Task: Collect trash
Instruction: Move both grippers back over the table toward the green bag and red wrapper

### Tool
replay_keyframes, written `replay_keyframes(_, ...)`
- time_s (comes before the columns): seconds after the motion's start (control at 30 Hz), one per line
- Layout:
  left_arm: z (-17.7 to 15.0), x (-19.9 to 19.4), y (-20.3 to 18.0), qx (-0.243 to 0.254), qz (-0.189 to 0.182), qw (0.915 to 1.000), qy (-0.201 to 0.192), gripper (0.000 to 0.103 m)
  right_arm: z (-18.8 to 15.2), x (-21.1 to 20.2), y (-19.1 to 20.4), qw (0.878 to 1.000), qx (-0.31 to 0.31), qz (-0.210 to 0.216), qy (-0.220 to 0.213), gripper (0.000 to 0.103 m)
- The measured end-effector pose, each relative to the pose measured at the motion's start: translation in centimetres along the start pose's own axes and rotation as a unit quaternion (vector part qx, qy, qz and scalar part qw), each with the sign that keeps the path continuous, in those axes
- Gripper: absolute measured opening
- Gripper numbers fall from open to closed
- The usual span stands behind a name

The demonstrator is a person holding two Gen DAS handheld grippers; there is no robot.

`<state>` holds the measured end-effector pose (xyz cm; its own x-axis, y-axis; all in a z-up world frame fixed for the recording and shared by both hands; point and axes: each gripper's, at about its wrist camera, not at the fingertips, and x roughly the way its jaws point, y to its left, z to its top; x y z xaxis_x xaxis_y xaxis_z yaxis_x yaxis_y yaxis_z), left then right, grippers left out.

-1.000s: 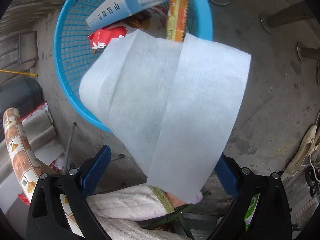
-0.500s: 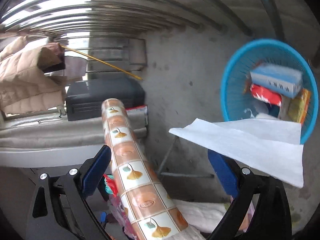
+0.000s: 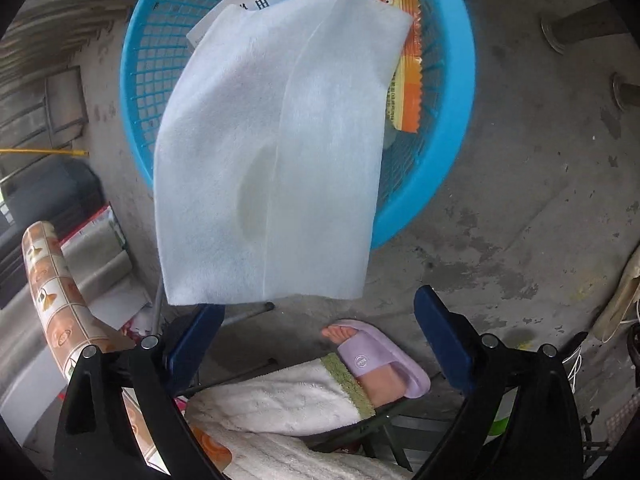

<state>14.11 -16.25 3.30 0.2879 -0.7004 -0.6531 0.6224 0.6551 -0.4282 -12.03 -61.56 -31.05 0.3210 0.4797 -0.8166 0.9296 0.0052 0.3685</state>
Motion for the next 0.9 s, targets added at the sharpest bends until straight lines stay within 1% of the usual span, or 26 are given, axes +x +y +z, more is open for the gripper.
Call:
replay_keyframes(0.1,-0.1,-0.2,0.1,-0.005,-0.001,1.0000,-0.005,0.084,-0.4,-0.2,0.9,1.000,-0.015,0.006,-0.017,0.093)
replay_keyframes(0.2,-0.2,-0.6,0.5,-0.007,0.004,0.9999,-0.009,0.084,-2.4,-1.8,2.2,0.997,-0.056,0.008,-0.057,0.093)
replay_keyframes(0.3,-0.4,-1.3,1.2,-0.011,0.011,0.9998,-0.012,0.084,-4.8,-4.7,4.4,0.989,-0.105,0.021,-0.098,0.093)
replay_keyframes(0.43,-0.6,-2.4,2.4,-0.021,0.024,0.9993,-0.019,0.084,-9.0,-8.3,7.9,0.973,-0.172,0.039,-0.150,0.093)
replay_keyframes(0.57,-1.1,-3.8,3.7,-0.034,0.033,0.9984,-0.030,0.084,-12.8,-11.4,12.5,0.953,-0.235,0.055,-0.184,0.093)
replay_keyframes(0.67,-1.4,-4.8,5.0,-0.042,0.044,0.9973,-0.040,0.084,-16.4,-12.4,16.9,0.933,-0.293,0.075,-0.194,0.093)
replay_keyframes(0.73,-1.7,-5.5,6.0,-0.049,0.056,0.9963,-0.044,0.084,-19.1,-12.6,19.8,0.917,-0.336,0.085,-0.197,0.093)
replay_keyframes(0.8,-1.9,-6.2,7.0,-0.055,0.068,0.9950,-0.049,0.084,-22.1,-12.1,23.1,0.900,-0.379,0.092,-0.194,0.093)
replay_keyframes(0.9,-2.1,-7.2,8.6,-0.067,0.081,0.9928,-0.057,0.084,-25.9,-10.8,27.3,0.879,-0.429,0.098,-0.184,0.093)
